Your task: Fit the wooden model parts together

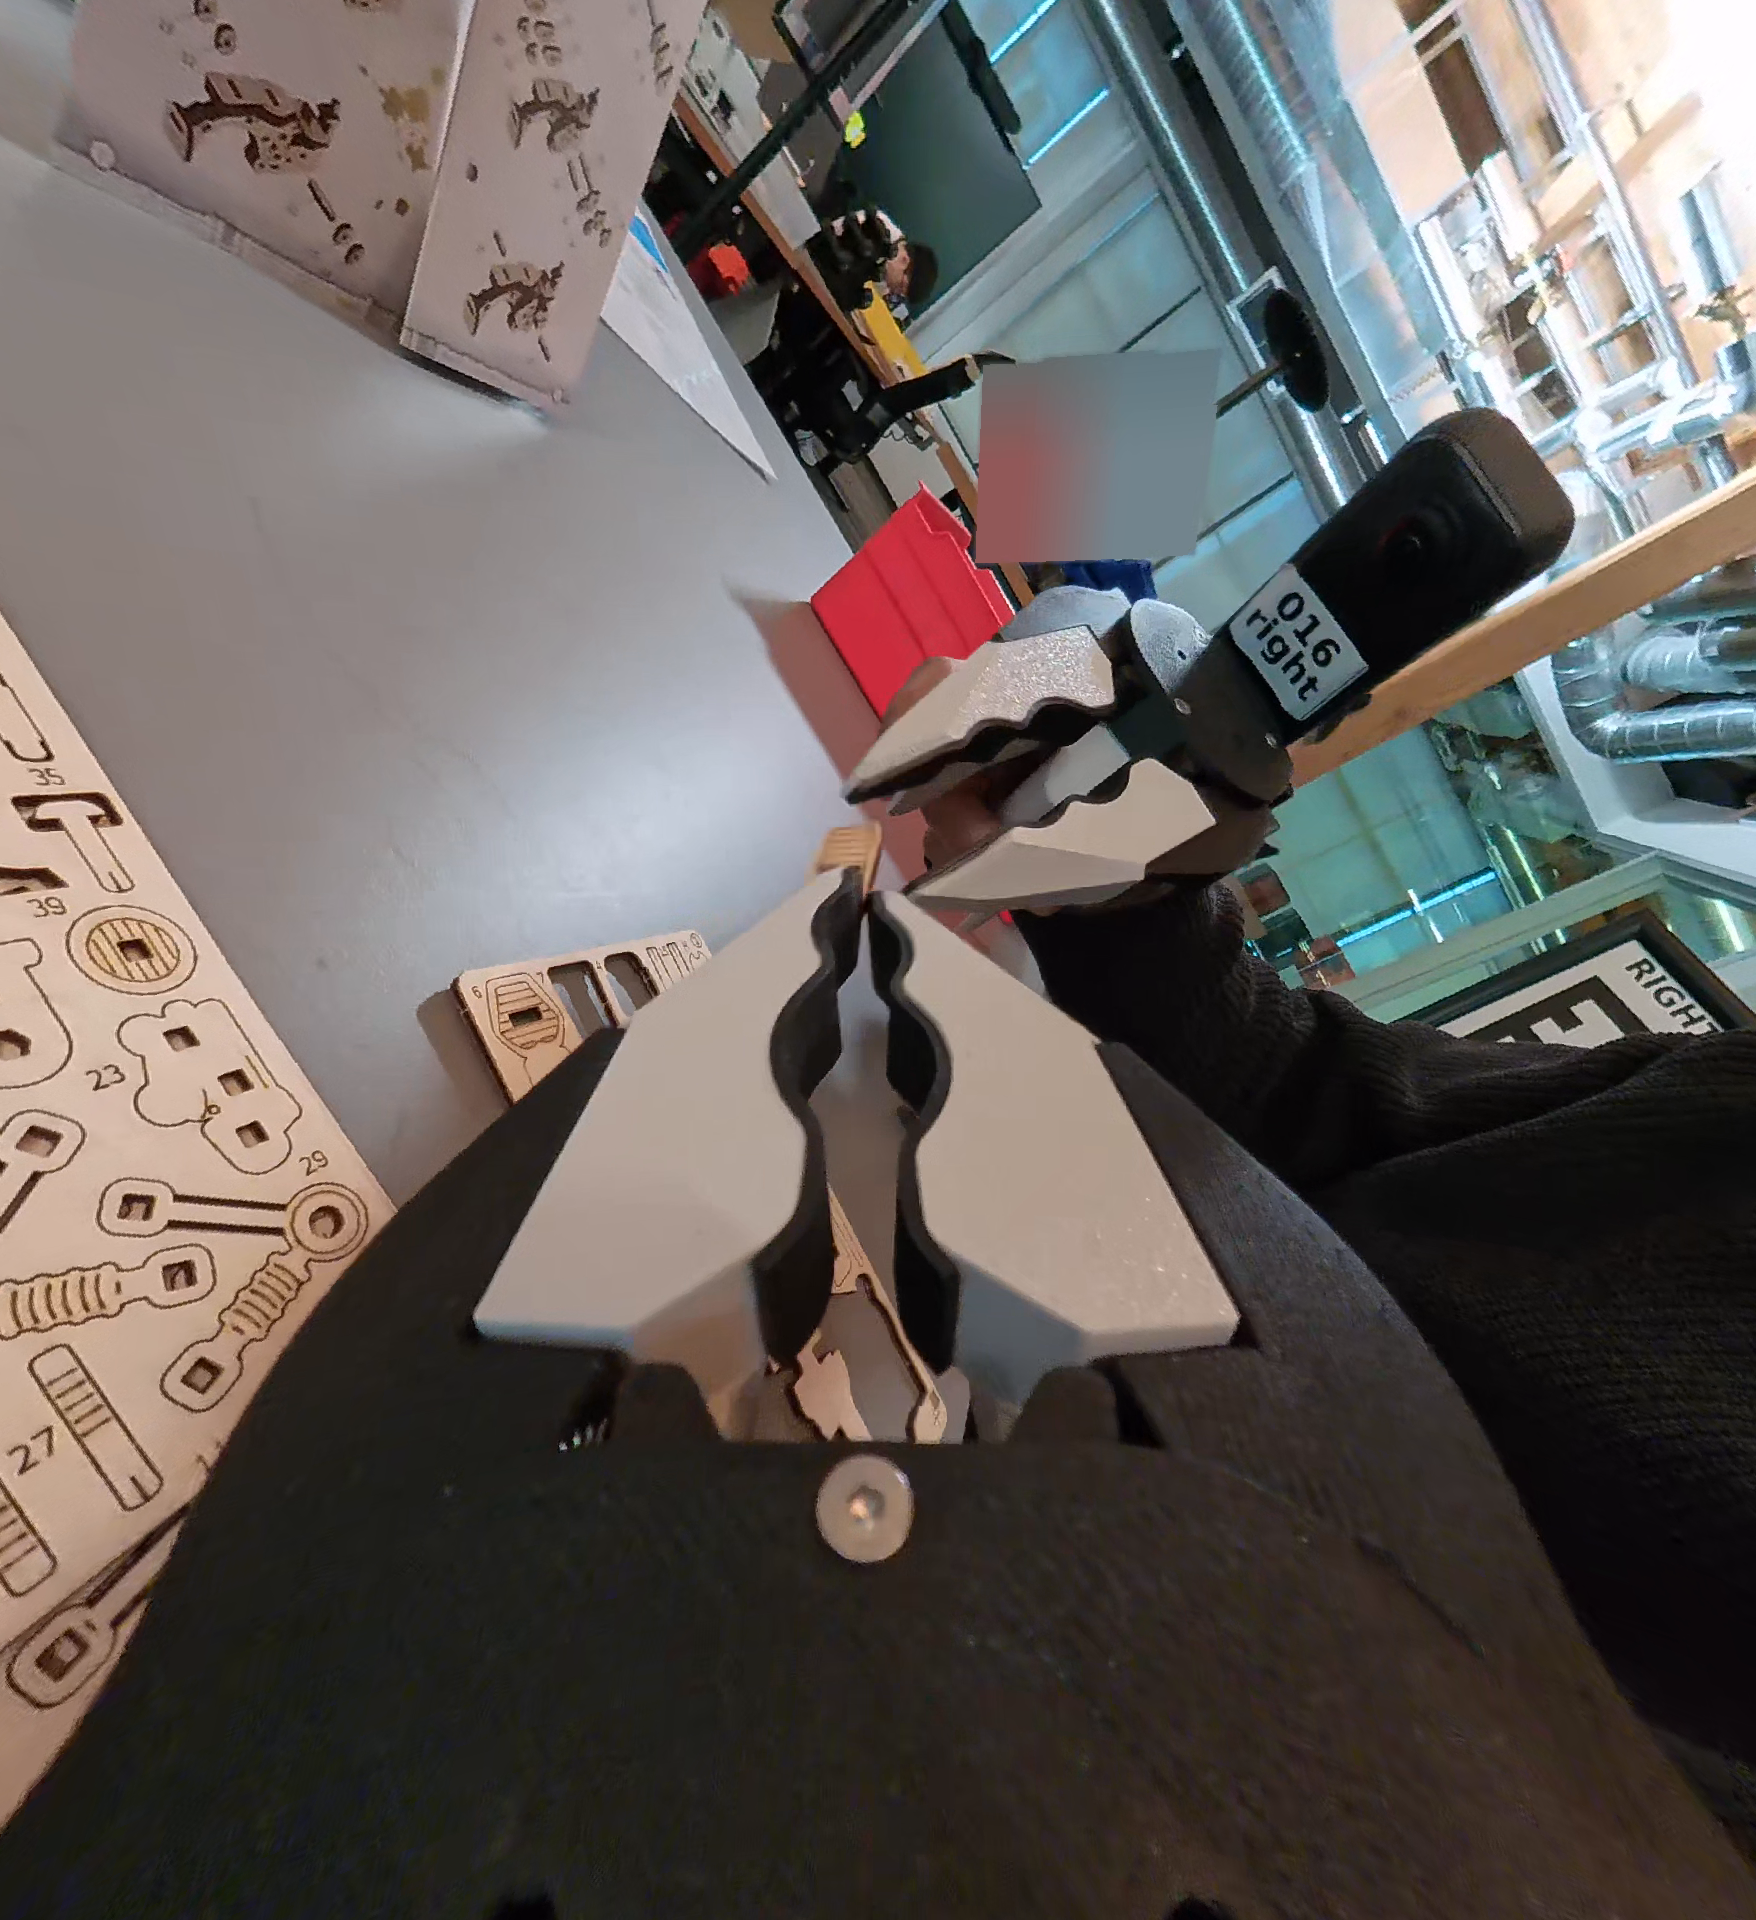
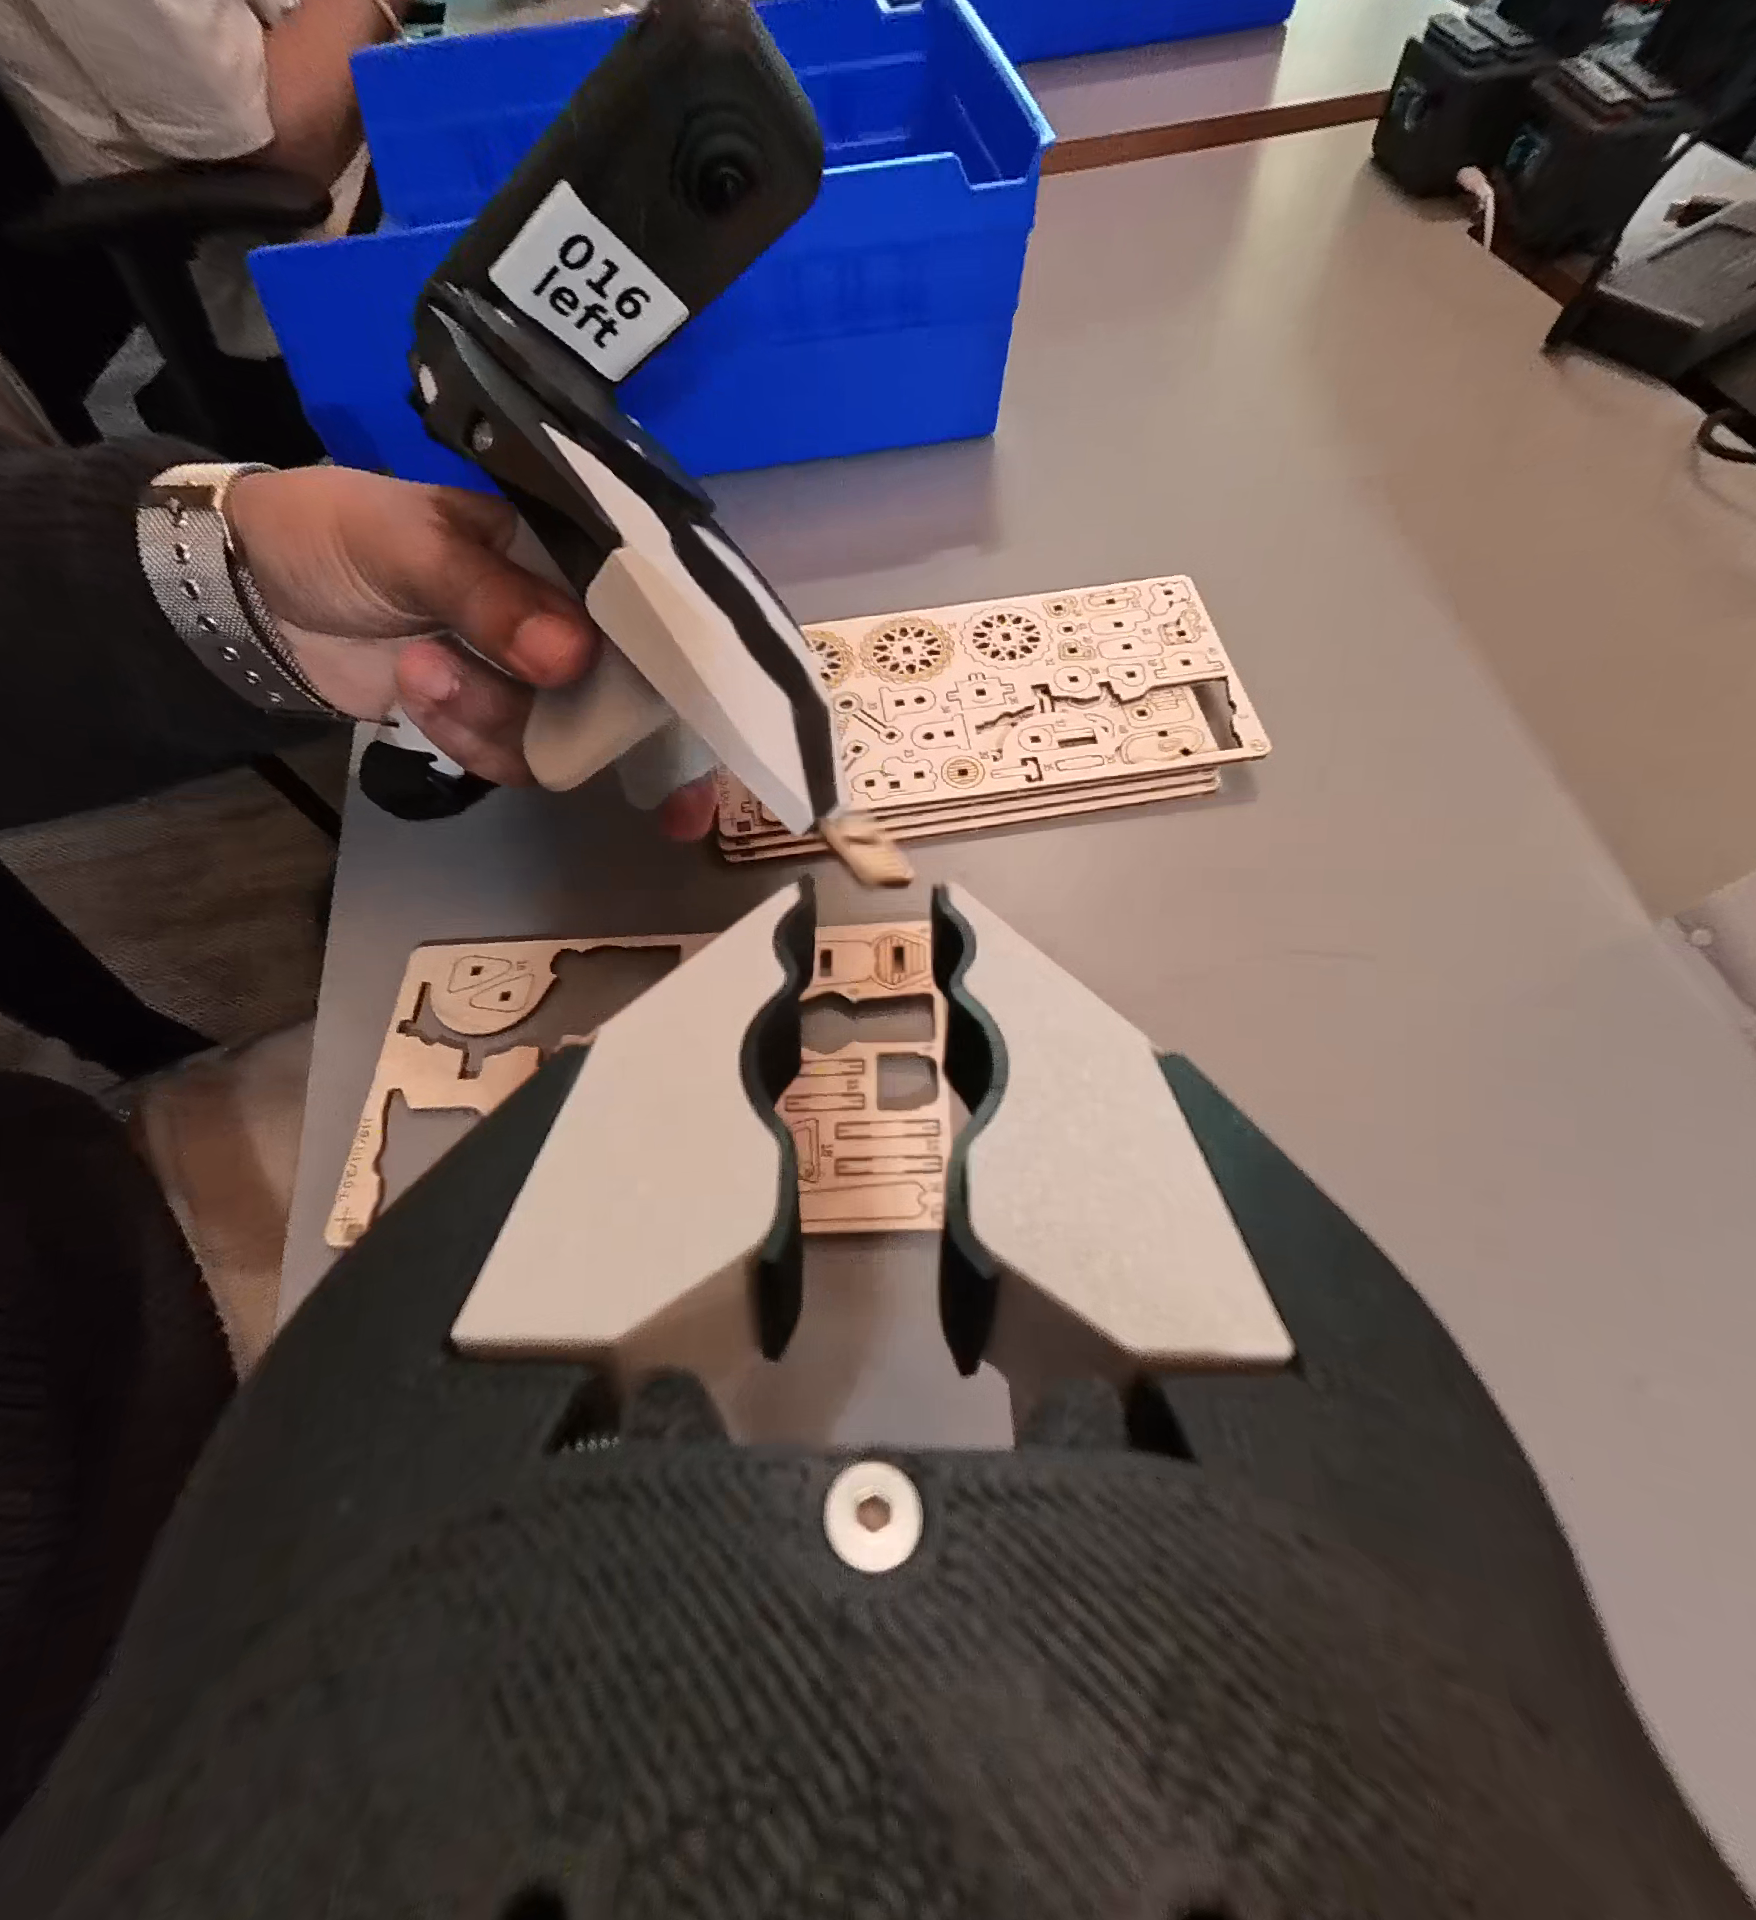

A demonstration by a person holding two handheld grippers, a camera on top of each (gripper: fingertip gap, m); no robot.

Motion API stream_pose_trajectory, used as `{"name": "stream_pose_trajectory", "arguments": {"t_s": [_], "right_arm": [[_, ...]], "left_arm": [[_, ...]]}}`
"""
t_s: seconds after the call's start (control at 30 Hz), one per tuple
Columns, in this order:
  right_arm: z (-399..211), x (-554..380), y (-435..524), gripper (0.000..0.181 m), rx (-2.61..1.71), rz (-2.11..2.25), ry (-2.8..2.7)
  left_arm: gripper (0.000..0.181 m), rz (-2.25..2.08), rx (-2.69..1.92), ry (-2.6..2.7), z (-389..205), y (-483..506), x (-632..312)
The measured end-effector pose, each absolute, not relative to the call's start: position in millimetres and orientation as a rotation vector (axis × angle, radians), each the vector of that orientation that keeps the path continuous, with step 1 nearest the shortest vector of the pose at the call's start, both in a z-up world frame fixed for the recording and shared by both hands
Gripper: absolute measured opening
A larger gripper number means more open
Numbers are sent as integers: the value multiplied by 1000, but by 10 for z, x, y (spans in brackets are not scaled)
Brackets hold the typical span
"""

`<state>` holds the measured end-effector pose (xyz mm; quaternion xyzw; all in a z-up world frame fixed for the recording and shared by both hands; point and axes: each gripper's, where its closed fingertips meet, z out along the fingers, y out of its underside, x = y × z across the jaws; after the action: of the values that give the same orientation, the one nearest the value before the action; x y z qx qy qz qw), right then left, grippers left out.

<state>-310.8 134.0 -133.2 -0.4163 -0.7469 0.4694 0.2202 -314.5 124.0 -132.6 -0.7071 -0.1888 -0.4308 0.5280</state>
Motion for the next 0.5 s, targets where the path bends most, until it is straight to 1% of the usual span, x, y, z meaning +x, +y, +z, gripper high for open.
{"name": "stream_pose_trajectory", "arguments": {"t_s": [0.2,0.3,0.4,0.5], "right_arm": [[-1343,-3107,1316,19,-1138,1317,-2061],[-1397,-3110,1343,19,-1109,1240,-2081],[-1418,-3104,1364,17,-1092,1201,-2090],[-1434,-3112,1392,17,-1094,1175,-2091]], "left_arm": [[0,-1091,-1672,-407,-1289,1227,-3070],[0,-1079,-1689,-405,-1312,1229,-3068],[0,-1027,-1723,-416,-1358,1221,-3122],[0,-885,-1821,-440,-1483,1210,-3219]]}}
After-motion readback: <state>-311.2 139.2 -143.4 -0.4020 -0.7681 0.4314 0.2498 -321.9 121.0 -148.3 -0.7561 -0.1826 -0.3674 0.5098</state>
